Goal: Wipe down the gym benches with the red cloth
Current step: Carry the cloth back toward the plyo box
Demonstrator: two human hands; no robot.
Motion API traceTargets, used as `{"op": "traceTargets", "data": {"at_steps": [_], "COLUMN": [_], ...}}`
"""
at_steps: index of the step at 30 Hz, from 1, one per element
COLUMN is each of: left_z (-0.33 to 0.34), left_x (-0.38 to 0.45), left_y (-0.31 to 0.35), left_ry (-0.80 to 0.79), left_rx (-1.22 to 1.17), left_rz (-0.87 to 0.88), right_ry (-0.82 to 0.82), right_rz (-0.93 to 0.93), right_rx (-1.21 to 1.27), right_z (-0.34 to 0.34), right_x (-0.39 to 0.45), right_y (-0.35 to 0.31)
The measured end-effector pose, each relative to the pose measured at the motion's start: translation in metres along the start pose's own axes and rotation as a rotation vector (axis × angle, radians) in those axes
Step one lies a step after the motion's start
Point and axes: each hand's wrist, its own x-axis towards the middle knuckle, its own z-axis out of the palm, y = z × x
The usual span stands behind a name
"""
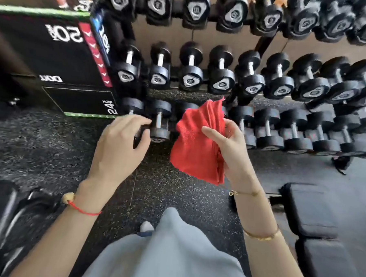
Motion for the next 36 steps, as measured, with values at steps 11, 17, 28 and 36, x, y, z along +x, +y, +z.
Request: {"op": "traceTargets", "data": {"at_steps": [11,17,28,36], "left_z": [-0.089,-0.106,-0.123,-0.145], "left_x": [-0.02,-0.009,0.079,0.142], "left_y": [-0.161,-0.218,-0.357,-0.467], "left_ry": [0.07,0.124,0.261,0.359], "left_rx": [0.154,0.182,0.27,0.278], "left_rz": [-0.295,-0.463,-0.636,-0.732], "right_ry": [-0.315,-0.466,-0.679,-0.84], "right_rz": [0.084,0.111,0.116,0.134], "right_rx": [-0.071,-0.139,-0.165,-0.207], "right_z": [0.207,0.289,0.475,0.62], "right_x": [0.046,0.09,0.208,0.284], "right_y": [0.021,0.03,0.026,0.024]}}
